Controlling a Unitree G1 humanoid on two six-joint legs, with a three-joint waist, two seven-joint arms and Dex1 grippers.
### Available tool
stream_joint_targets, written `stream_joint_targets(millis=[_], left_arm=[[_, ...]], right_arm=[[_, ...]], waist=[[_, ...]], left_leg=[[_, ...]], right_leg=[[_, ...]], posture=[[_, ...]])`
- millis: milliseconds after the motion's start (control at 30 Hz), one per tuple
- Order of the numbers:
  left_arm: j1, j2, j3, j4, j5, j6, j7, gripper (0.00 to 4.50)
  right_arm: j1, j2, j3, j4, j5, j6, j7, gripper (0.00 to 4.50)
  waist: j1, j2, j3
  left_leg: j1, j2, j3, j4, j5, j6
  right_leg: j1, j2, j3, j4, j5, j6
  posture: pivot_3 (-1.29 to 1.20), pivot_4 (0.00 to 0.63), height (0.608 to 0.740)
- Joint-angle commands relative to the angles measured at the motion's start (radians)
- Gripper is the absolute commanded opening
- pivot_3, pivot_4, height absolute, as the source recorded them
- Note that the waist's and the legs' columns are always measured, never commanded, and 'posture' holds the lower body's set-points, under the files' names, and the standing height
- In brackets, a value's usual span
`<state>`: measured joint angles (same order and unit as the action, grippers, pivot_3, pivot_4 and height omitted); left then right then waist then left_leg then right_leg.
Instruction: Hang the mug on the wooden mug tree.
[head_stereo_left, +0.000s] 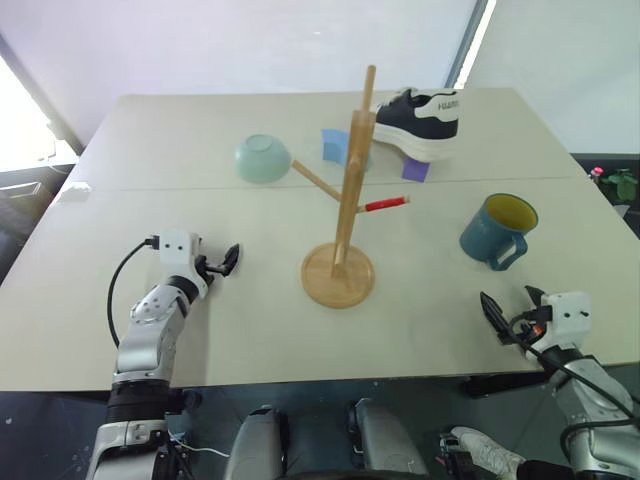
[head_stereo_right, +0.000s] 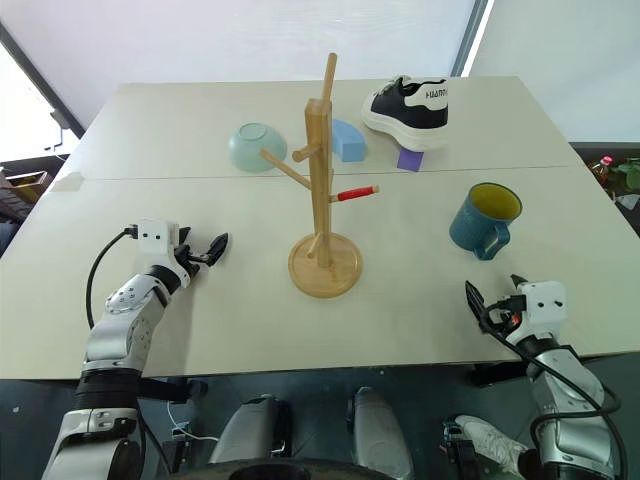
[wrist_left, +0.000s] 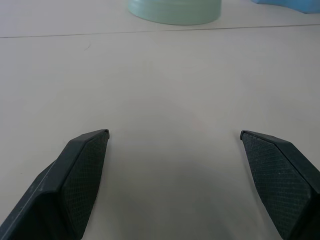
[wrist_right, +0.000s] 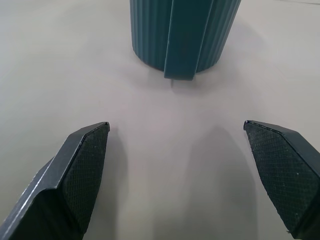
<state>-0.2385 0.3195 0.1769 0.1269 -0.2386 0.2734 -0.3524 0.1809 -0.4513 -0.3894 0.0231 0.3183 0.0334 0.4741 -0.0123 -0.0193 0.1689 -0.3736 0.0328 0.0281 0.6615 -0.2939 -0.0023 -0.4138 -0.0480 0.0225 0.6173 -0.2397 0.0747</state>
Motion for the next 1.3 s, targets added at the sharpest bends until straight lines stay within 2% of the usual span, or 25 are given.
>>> stream_joint_targets(millis=[33,333,733,767,800,1000,1033,1300], left_arm=[[0.009,-0.003,-0.011,-0.022,0.0,-0.005,-0.01,4.5],[0.036,0.005,-0.011,-0.061,-0.018,0.012,-0.037,4.5],[0.209,0.113,-0.144,-0.293,-0.119,0.001,-0.398,4.5],[0.218,0.122,-0.155,-0.31,-0.13,-0.002,-0.426,4.5],[0.225,0.132,-0.166,-0.325,-0.137,-0.005,-0.453,4.5],[0.225,0.167,-0.222,-0.393,-0.156,-0.003,-0.542,4.5],[0.223,0.167,-0.223,-0.397,-0.157,0.0,-0.545,4.5],[0.217,0.19,-0.269,-0.499,-0.223,0.068,-0.605,4.5]], right_arm=[[-0.005,-0.004,-0.005,0.004,-0.008,-0.018,0.0,4.45],[0.009,0.01,0.005,-0.017,-0.013,-0.028,-0.009,4.45],[0.057,0.008,0.027,-0.117,0.009,-0.01,0.021,4.45],[0.062,0.007,0.028,-0.129,0.024,-0.001,0.036,3.93],[0.066,0.006,0.03,-0.141,0.036,0.008,0.048,3.65],[0.03,0.011,0.035,-0.167,0.03,0.013,0.033,0.46],[0.025,0.013,0.033,-0.166,0.03,0.013,0.028,0.07],[-0.082,0.017,0.007,-0.106,0.011,0.017,-0.063,0.07]], waist=[[0.0,0.0,0.0],[0.0,0.0,0.0],[0.0,0.0,0.0],[0.001,0.0,0.0],[0.001,0.0,0.0],[0.0,0.0,0.0],[0.0,0.0,0.0],[0.0,0.001,0.0]], left_leg=[[0.0,0.0,0.0,0.0,0.0,0.0],[0.0,0.0,0.0,0.0,0.0,0.0],[-0.001,0.001,0.0,-0.001,0.0,0.0],[-0.002,0.001,0.0,-0.001,0.0,0.0],[-0.002,0.001,0.0,-0.002,0.0,0.0],[-0.006,0.0,0.002,-0.004,0.0,0.0],[-0.006,0.0,0.002,-0.004,0.0,0.0],[-0.009,-0.001,0.002,-0.003,0.0,0.0]], right_leg=[[0.0,0.0,0.0,0.0,0.0,0.0],[0.0,0.0,0.0,0.0,0.0,0.0],[-0.002,-0.005,0.001,-0.001,0.0,-0.001],[-0.002,-0.005,0.001,-0.001,0.0,-0.001],[-0.003,-0.006,0.001,-0.002,0.0,-0.001],[-0.008,-0.008,0.001,-0.002,0.0,-0.001],[-0.009,-0.008,0.001,-0.002,0.0,-0.001],[-0.011,-0.003,0.0,-0.002,0.0,0.0]], posture=[[0.0,0.15,0.74],[0.0,0.15,0.74],[0.0,0.15,0.74],[0.0,0.15,0.74],[0.0,0.15,0.74],[0.0,0.15,0.74],[0.0,0.15,0.74],[0.0,0.15,0.74]])
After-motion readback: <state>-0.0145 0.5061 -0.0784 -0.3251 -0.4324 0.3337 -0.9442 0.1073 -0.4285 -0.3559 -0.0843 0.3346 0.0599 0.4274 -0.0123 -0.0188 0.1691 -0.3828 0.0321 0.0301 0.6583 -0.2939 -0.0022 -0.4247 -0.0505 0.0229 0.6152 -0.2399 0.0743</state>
